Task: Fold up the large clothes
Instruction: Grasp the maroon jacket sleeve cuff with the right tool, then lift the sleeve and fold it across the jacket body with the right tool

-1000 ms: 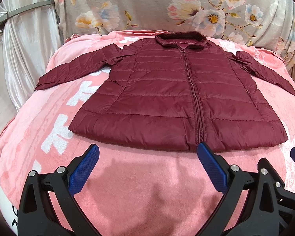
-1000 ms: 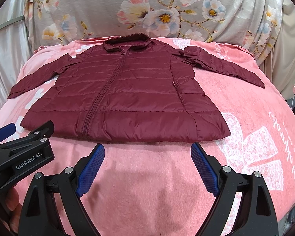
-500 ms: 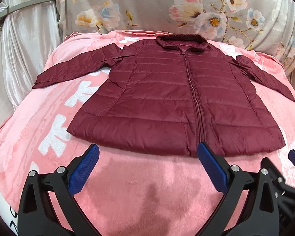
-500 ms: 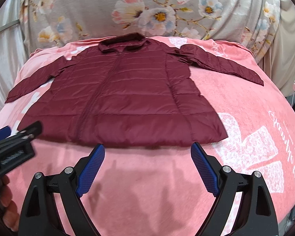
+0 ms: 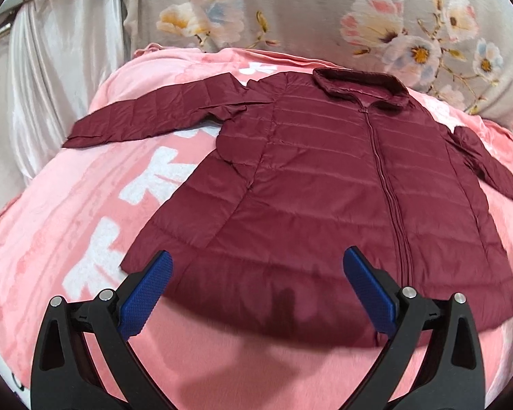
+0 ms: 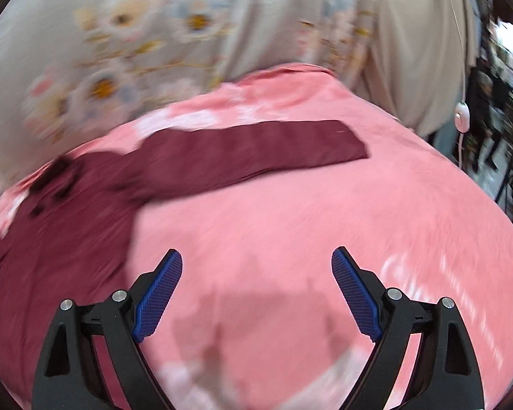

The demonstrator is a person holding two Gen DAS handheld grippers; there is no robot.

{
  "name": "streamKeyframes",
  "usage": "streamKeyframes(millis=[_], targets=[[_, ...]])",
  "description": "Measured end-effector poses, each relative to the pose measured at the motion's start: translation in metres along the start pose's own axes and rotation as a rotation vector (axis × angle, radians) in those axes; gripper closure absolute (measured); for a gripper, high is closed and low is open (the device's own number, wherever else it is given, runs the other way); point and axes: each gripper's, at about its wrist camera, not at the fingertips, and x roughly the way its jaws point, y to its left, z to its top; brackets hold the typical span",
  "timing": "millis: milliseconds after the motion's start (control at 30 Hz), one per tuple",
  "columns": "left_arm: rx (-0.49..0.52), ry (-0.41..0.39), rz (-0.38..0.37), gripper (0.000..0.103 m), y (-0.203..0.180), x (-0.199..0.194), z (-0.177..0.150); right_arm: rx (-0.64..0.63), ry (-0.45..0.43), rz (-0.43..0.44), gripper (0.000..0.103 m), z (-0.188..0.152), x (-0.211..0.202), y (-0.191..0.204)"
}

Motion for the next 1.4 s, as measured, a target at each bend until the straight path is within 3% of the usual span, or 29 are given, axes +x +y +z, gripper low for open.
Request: streamKeyframes(millis=[200,433,700,767,833,900,1000,1100,1267,1400], targets=[[-0.055,-0.02,0.009,0.005,0.005,0.023,0.019,0.095,0.004,-0.032,0.016,0.061,0.075,-0.05],[-0.052,-0.025,0.038,0.005,-0.001,0.046,0.034,0.345,0.044,0.028,0.02,0.083,0.142,-0.101],[-0.04,-0.001,0.032,0.005,-0.008,0.067,0.04,0.422,0.063,0.011,0.054,0.094,0.187,-0.116],[-0.041,0.0,0.034,0.005,-0.008,0.07,0.041,0.41,0.056,0.007,0.077,0.099,0.193,-0.11],[-0.046,0.005,0.031,0.005,-0.007,0.073,0.042,0.42,0.051,0.01,0.092,0.103,0.196,-0.107],[-0.052,0.01,0.027,0.005,-0.005,0.076,0.042,0.433,0.023,0.026,0.096,0.109,0.197,-0.101],[-0.054,0.013,0.029,0.005,-0.003,0.078,0.042,0.387,-0.052,0.048,0.098,0.126,0.181,-0.079],[-0.057,0.006,0.034,0.005,0.001,0.078,0.044,0.305,-0.143,0.14,0.098,0.149,0.147,-0.037],[-0.072,-0.012,0.025,0.005,0.007,0.073,0.051,0.128,-0.266,0.375,0.098,0.179,0.066,0.062],[-0.091,-0.029,-0.002,0.005,0.015,0.067,0.059,-0.033,-0.279,0.54,0.098,0.176,0.017,0.152]])
